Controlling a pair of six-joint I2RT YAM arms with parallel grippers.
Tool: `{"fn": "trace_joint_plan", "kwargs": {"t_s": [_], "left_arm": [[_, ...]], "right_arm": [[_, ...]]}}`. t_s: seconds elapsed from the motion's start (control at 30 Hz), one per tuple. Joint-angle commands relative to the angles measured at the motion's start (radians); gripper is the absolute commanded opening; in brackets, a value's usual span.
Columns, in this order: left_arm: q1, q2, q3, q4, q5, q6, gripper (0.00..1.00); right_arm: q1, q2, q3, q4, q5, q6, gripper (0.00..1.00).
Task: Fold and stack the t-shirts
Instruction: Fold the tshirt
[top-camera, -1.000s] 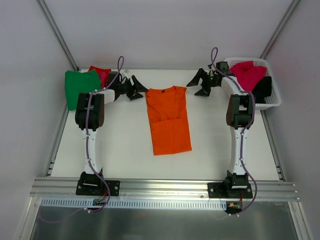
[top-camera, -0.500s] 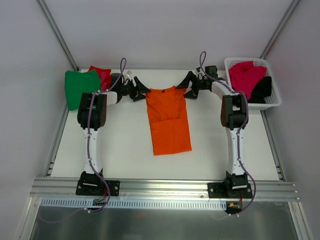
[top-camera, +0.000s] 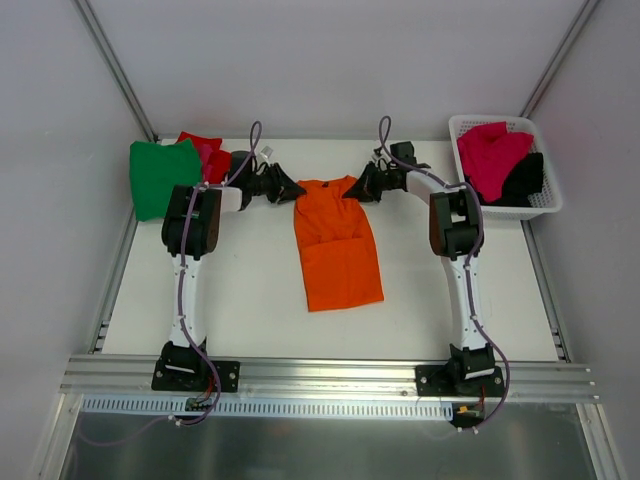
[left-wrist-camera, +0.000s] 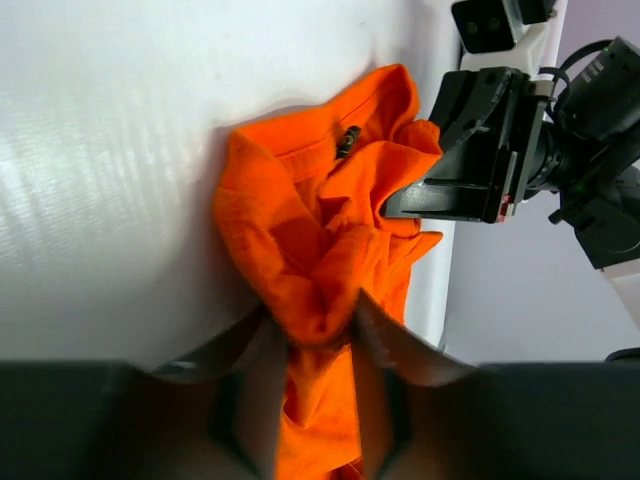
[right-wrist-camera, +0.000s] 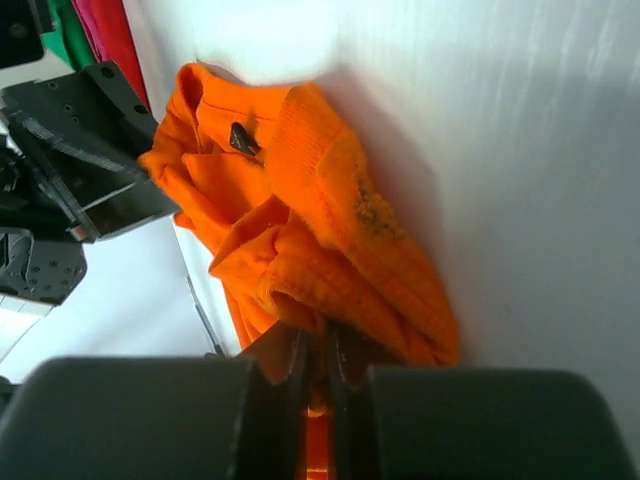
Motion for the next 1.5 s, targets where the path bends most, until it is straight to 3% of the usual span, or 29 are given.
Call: {"fn": "trace_joint_plan", "kwargs": {"t_s": [0.0,0.07,0.13,0.43,0.73,1.17,1.47], "left_arm": [[-0.001,0.015,0.004,0.029,0.031,0.005,0.21],[-0.001,0.015,0.007,0.026,0.035,0.008,0.05],[-0.001,0.011,0.009,0.020,0.038,0.012,0.00],[-0.002,-0.077,-0.029,-0.006,0.046,0.060,0.00],[-0.024,-0.301,-0.141,-0.073,0.035,0.170,0.00],[-0.089,-0.699,-0.595,-0.075,-0.072,0.252,0.00],[-0.264,-0.956,-0.887,-0.087,-0.241,0.266,0.00]], "right_arm": [[-0.006,-0.038,-0.036,-0.005,0.029,-0.032,0.01],[-0.007,-0.058,-0.047,-0.005,0.034,-0.040,0.01],[-0.010,-0.080,-0.059,-0.005,0.037,-0.053,0.01],[-0.007,-0.206,-0.163,0.018,0.037,-0.098,0.01],[0.004,-0.426,-0.315,0.077,0.040,-0.124,0.01],[0.053,-0.792,-0.757,0.182,0.122,-0.141,0.01],[0.100,-1.111,-1.115,0.205,0.227,-0.171,0.01]]}}
